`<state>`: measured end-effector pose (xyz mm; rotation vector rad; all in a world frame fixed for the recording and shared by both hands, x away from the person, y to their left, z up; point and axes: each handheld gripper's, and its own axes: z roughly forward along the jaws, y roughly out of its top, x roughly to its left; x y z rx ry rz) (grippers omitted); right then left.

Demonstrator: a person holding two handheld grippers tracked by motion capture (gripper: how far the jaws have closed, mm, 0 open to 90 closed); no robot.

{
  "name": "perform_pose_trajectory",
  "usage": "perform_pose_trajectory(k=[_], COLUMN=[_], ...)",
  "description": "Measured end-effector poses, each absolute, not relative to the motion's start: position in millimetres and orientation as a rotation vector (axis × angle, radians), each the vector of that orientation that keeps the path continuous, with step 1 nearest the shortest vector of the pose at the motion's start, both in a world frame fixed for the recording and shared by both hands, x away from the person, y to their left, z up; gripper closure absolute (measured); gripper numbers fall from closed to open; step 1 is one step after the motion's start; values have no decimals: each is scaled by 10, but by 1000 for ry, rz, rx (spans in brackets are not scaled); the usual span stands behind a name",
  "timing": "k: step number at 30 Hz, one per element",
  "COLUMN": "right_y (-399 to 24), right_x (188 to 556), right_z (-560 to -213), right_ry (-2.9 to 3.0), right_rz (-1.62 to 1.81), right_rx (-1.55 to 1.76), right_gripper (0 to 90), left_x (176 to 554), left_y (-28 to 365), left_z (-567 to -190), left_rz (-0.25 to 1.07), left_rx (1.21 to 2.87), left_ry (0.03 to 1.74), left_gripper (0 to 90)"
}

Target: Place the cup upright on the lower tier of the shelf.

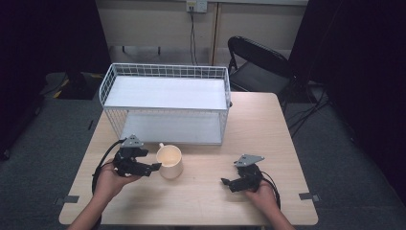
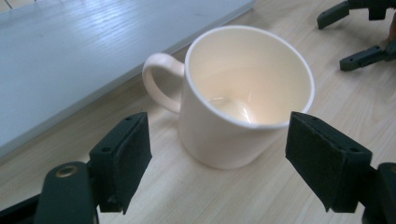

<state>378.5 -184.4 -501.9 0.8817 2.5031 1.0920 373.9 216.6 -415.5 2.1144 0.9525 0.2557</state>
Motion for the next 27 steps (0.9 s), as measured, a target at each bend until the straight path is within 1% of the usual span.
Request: perform_pose_trajectory(k=[6, 15, 19, 27], right_y=[-1844, -1844, -1844, -1844], right_x=[3785, 3786, 3786, 3785], right_z=[-5019, -5019, -5019, -5019], right_ry=[2503, 2503, 2503, 2503], right_rz=[1092, 1092, 1092, 1092], right_rx=[881, 881, 881, 881], right_gripper=[135, 135, 135, 135], left_x=[3823, 3936, 3949, 3997], left_y=[2068, 1976, 1967, 1961], left_z=[-4123, -4180, -4197, -4253], left_rz=[240, 228, 227, 221], left_rx=[2125, 2139, 2146, 2145], left_ry=[970, 1037, 1045, 1095], left_gripper=[236, 242, 283, 312])
